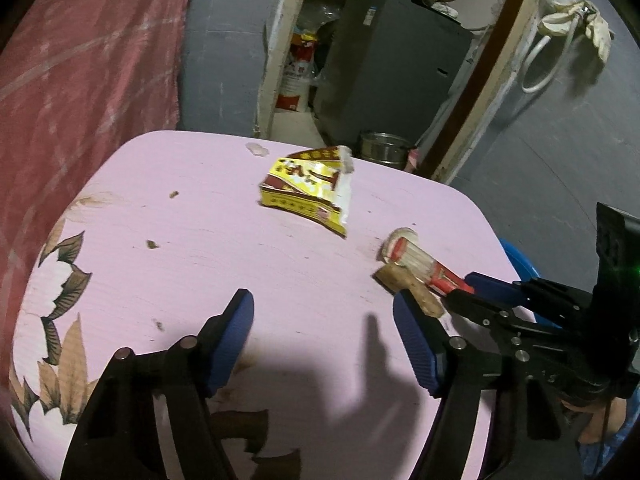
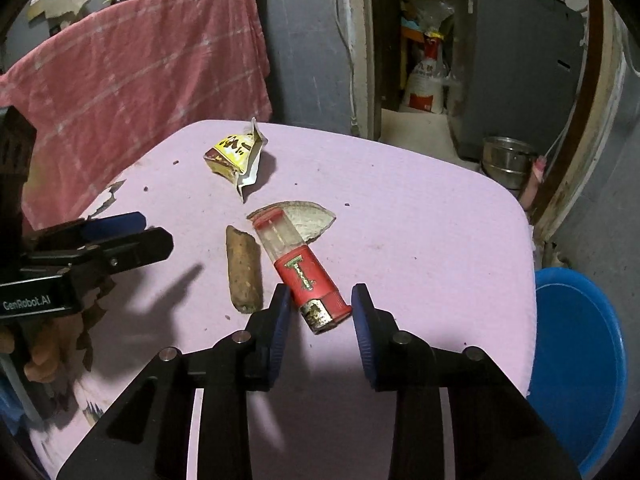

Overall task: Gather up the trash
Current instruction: 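Grasp the brown stick scrap with the left gripper while the right grasps the red lighter, then lift the brown scrap and red lighter and carry them over the blue basin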

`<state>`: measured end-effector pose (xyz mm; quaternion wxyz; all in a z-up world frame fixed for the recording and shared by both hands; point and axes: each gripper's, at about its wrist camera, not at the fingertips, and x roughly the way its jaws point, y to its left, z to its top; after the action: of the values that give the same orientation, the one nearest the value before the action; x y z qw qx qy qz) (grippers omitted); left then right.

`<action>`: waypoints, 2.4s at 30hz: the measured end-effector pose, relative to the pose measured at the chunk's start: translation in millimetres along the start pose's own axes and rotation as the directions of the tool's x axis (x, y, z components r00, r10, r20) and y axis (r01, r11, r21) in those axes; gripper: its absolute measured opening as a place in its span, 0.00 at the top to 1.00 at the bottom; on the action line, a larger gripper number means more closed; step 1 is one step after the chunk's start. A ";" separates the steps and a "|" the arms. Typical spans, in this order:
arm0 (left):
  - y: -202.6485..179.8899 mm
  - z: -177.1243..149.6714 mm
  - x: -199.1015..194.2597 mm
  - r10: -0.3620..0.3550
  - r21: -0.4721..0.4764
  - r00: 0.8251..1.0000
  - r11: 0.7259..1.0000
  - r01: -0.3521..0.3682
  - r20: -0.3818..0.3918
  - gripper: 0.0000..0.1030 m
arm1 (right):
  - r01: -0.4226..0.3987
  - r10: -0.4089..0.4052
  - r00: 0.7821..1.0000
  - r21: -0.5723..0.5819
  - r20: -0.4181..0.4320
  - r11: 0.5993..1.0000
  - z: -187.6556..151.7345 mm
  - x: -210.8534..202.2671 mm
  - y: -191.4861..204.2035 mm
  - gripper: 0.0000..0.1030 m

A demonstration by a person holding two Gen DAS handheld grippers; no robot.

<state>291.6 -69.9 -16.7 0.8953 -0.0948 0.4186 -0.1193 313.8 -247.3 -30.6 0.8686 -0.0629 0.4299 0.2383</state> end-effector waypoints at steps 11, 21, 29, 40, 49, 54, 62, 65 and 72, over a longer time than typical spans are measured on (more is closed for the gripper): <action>-35.6 -0.6 12.4 -0.064 0.044 0.998 0.997 0.065 -0.028 0.42 | 0.080 -0.081 0.996 0.039 0.034 0.996 -26.8 -25.9 -20.5 0.78; -61.8 8.2 39.4 -0.021 0.051 0.995 0.998 0.026 -0.094 0.61 | 0.098 -0.106 0.993 0.119 0.057 0.988 -37.1 -38.0 -45.0 0.78; -58.8 11.8 43.0 -0.014 0.042 0.993 0.999 0.019 -0.117 0.73 | 0.084 -0.090 0.994 0.105 0.056 0.991 -35.1 -33.2 -39.9 0.78; -50.4 13.9 37.6 -0.053 0.059 0.989 0.996 0.062 -0.139 0.86 | 0.059 -0.062 0.998 0.080 0.032 0.995 -21.7 -21.2 -35.8 0.66; -53.9 4.5 30.3 -0.056 0.075 0.990 0.995 0.067 -0.132 0.87 | 0.100 -0.101 0.994 0.036 0.036 0.994 -23.3 -20.3 -30.4 0.78; -59.8 -3.0 21.6 -0.071 0.094 0.993 0.992 0.080 -0.098 0.87 | 0.106 -0.109 0.991 0.036 0.074 0.994 -30.6 -27.4 -25.3 0.79; -77.0 -12.9 1.0 -0.079 0.154 0.997 0.985 0.079 -0.007 0.88 | 0.134 -0.145 0.961 0.065 0.236 0.989 -41.0 -69.3 -18.7 0.79; -86.5 -15.4 4.3 -0.037 0.199 0.999 0.979 0.043 -0.033 0.88 | 0.137 -0.151 0.949 0.069 0.277 0.988 -41.6 -81.2 -17.2 0.79; -85.7 -19.2 12.0 -0.016 0.188 0.994 0.981 0.036 -0.106 0.88 | 0.128 -0.145 0.946 0.075 0.291 0.989 -42.3 -89.5 -18.3 0.79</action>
<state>272.6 -156.4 -14.4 0.8756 -0.0080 0.4502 -0.1750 245.7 -308.8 10.8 0.9389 -0.0323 0.2962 0.1723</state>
